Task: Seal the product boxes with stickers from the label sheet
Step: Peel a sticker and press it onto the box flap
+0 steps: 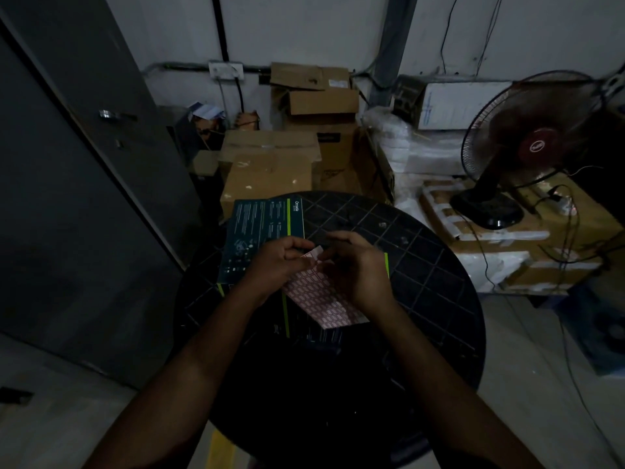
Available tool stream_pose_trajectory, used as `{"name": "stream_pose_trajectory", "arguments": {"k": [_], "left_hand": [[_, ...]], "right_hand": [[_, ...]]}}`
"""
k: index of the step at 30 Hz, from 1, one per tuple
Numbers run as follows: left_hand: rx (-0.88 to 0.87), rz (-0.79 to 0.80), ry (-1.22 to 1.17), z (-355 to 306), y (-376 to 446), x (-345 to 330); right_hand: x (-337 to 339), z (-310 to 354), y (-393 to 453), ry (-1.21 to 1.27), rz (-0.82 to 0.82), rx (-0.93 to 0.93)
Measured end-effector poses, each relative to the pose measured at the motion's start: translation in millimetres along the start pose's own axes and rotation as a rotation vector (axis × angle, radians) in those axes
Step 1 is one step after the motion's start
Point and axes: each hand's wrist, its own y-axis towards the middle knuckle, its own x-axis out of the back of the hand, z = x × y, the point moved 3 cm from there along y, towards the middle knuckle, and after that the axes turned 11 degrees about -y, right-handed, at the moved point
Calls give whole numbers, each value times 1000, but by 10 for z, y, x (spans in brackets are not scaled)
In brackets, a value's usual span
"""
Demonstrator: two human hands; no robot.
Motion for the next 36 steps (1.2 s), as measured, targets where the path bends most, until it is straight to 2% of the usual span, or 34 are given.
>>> {"name": "stream_pose_trajectory", "arguments": {"k": [10,16,19,26,31,36], "left_hand": [[24,3,-8,-25,38,-9],[17,37,-10,-28,61,-5],[19,51,-15,-42,63,-4],[14,42,-2,-29,78,-5],[18,40,-4,-11,77,1],[21,38,-30,-36,57,-6]], "right_hand": [[-10,-98,31,43,68,-21],[-18,-89,86,-76,104,-19],[-27,-78,96,-110,92,2],[-16,-111,99,-18,60,-64],[-69,-117,109,-69,113,21],[-122,-146,70,17,139,41]]}}
